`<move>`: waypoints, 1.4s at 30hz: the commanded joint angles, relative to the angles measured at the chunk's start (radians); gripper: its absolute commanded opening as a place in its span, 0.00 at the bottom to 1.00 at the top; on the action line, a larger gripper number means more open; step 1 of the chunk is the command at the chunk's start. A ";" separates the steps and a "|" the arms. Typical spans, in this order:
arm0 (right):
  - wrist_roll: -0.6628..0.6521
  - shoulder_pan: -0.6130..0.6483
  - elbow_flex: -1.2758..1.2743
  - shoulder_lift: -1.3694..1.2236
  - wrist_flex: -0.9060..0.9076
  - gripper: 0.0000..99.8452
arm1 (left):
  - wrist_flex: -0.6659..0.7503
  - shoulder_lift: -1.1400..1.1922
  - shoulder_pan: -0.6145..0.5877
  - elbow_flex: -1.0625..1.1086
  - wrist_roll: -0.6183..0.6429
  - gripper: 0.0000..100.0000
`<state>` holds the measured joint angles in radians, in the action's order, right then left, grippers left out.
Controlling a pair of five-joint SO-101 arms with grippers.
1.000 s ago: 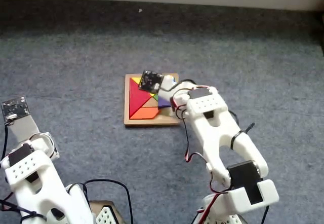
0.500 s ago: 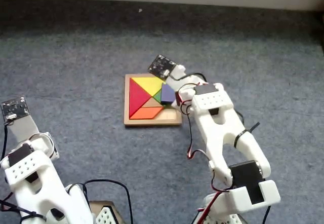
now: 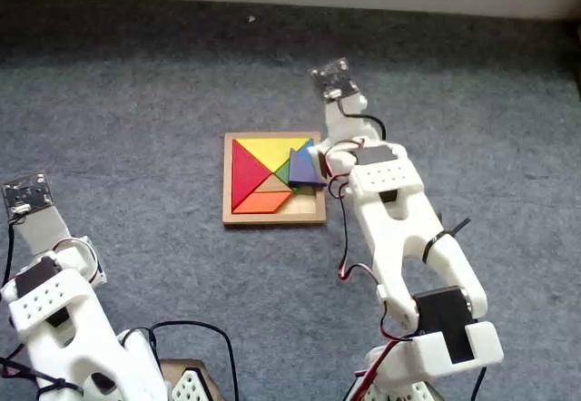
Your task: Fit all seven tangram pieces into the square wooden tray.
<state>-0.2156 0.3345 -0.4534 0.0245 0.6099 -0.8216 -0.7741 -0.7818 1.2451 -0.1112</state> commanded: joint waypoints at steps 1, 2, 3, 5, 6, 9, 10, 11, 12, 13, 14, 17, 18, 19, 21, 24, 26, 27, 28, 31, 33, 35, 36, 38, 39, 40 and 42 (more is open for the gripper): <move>0.037 -0.005 0.039 -0.007 -0.197 0.06 | 0.017 -0.013 -0.012 -0.007 0.009 0.14; 0.038 0.001 0.030 -0.027 -0.202 0.06 | 0.017 -0.013 -0.012 -0.007 0.009 0.14; 0.038 0.002 0.021 -0.051 -0.202 0.06 | 0.017 -0.013 -0.012 -0.007 0.009 0.14; 0.032 0.012 0.036 -0.114 -0.209 0.06 | 0.017 -0.013 -0.012 -0.007 0.009 0.14; 0.032 0.018 0.067 -0.150 -0.213 0.06 | 0.017 -0.013 -0.012 -0.007 0.009 0.14; 0.035 0.031 0.157 -0.245 -0.214 0.02 | 0.017 -0.013 -0.013 -0.007 0.009 0.14; 0.037 0.041 0.182 -0.272 -0.213 0.02 | 0.017 -0.013 -0.013 -0.007 0.009 0.14; 0.037 0.047 0.200 -0.291 -0.213 0.02 | 0.017 -0.013 -0.013 -0.005 0.009 0.14; 0.037 0.051 0.217 -0.305 -0.213 0.02 | 0.017 -0.013 -0.013 -0.005 0.009 0.14; 0.037 0.059 0.231 -0.315 -0.213 0.02 | 0.017 -0.013 -0.013 -0.002 0.008 0.14; 0.037 0.067 0.240 -0.320 -0.213 0.02 | 0.017 -0.018 -0.013 0.005 0.006 0.14; 0.038 0.076 0.246 -0.321 -0.213 0.02 | 0.038 -0.015 -0.013 0.008 0.006 0.14; 0.038 0.077 0.246 -0.321 -0.213 0.02 | 0.037 -0.013 -0.013 0.008 0.006 0.14; 0.038 0.079 0.246 -0.321 -0.213 0.02 | 0.037 -0.013 -0.013 0.008 0.006 0.14; 0.038 0.085 0.246 -0.321 -0.213 0.02 | 0.037 -0.013 -0.013 0.008 0.006 0.14; 0.032 0.107 0.246 -0.323 -0.213 0.02 | 0.037 -0.013 -0.013 0.008 0.006 0.14; 0.032 0.122 0.243 -0.326 -0.213 0.02 | 0.037 -0.013 -0.013 0.008 0.006 0.14; 0.034 0.122 0.243 -0.326 -0.213 0.02 | 0.037 -0.013 -0.013 0.008 0.006 0.14; 0.035 0.120 0.242 -0.326 -0.211 0.02 | 0.037 -0.013 -0.013 0.008 0.006 0.14; 0.034 0.117 0.243 -0.326 -0.168 0.02 | 0.037 -0.013 -0.013 0.008 0.006 0.14; 0.032 0.124 0.245 -0.326 -0.122 0.02 | 0.037 -0.013 -0.013 0.008 0.006 0.14; 0.032 0.134 0.248 -0.323 -0.068 0.02 | 0.037 -0.013 -0.013 0.008 0.006 0.14; 0.032 0.139 0.251 -0.321 -0.041 0.02 | 0.037 -0.013 -0.013 0.008 0.006 0.14; 0.031 0.147 0.251 -0.321 0.013 0.02 | 0.037 -0.013 -0.013 0.008 0.006 0.14; 0.031 0.153 0.251 -0.321 0.038 0.02 | 0.037 -0.013 -0.013 0.008 0.006 0.14; 0.031 0.157 0.251 -0.321 0.059 0.02 | 0.037 -0.013 -0.013 0.008 0.006 0.14; 0.031 0.159 0.251 -0.321 0.099 0.02 | 0.037 -0.013 -0.013 0.008 0.006 0.14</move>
<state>-0.1849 0.4695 -0.2371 -0.3145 0.6237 -0.8017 -0.7741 -0.7818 1.2635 -0.1112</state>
